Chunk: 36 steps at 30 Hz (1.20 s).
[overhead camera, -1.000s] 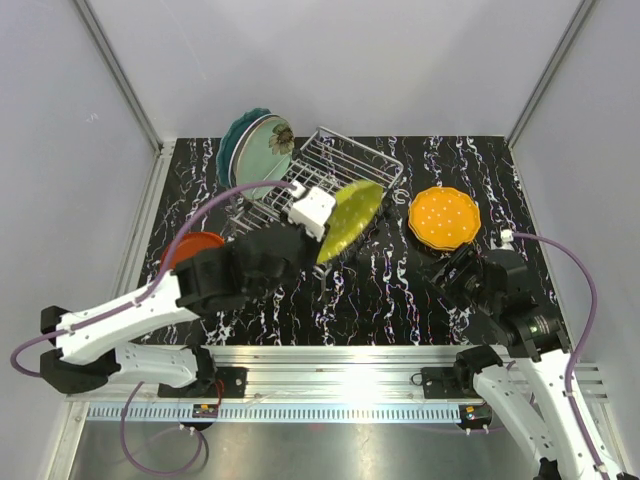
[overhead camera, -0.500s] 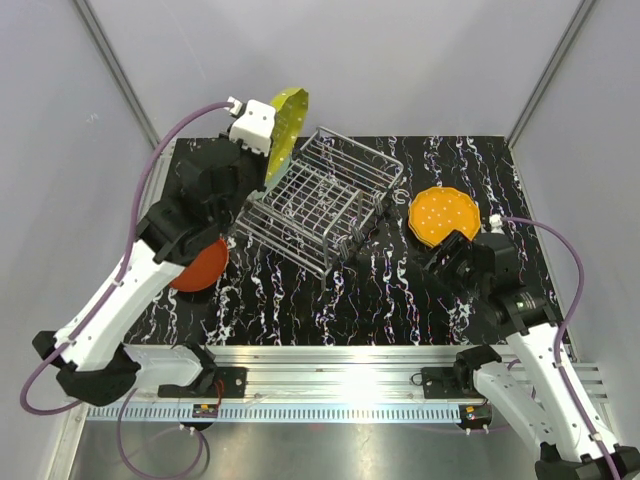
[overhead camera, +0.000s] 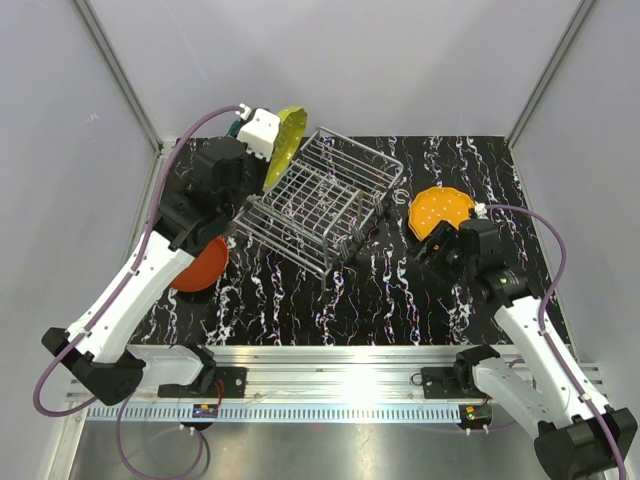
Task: Load the plates into the dish rack
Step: Insert the plate into the dish rack
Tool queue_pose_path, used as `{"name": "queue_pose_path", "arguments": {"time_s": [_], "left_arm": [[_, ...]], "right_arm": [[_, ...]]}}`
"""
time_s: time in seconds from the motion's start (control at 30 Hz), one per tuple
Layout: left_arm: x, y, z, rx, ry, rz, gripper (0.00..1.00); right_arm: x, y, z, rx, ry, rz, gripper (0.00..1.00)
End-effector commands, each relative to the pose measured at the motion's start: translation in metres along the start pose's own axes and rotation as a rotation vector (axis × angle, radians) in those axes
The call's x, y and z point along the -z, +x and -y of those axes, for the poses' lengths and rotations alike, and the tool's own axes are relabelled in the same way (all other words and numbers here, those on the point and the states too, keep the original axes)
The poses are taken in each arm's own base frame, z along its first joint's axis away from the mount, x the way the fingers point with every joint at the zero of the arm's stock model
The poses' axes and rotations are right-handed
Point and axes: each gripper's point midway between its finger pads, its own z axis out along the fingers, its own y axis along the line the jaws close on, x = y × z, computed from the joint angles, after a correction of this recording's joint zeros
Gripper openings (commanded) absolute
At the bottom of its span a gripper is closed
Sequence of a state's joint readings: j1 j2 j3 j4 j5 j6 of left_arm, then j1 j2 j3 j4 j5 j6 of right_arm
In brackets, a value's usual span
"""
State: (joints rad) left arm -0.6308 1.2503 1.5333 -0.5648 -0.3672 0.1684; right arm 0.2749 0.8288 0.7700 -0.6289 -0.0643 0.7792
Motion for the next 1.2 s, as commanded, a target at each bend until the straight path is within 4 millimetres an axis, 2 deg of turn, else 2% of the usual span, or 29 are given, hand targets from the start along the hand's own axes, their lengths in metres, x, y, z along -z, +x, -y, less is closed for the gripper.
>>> {"name": "queue_pose_path", "arguments": {"time_s": [0.0,0.53,1.1,1.17], "left_arm": [[0.011,-0.061,-0.022,0.064,-0.065,0.234,0.00],[-0.005,-0.036,-0.035,0.022,-0.141,0.181,0.00],[-0.014,-0.017,-0.029,0.023,-0.119,0.162,0.00],[-0.014,-0.016,-0.032,0.029,-0.136,0.158,0.04]], "right_arm": [[-0.002,-0.016,-0.015,0.030,-0.049,0.054,0.72],[-0.015,-0.016,-0.010,0.040,-0.027,0.035,0.73],[-0.023,-0.011,-0.001,0.034,-0.004,0.017,0.73],[-0.024,-0.010,-0.001,0.035,-0.005,0.014,0.73]]}}
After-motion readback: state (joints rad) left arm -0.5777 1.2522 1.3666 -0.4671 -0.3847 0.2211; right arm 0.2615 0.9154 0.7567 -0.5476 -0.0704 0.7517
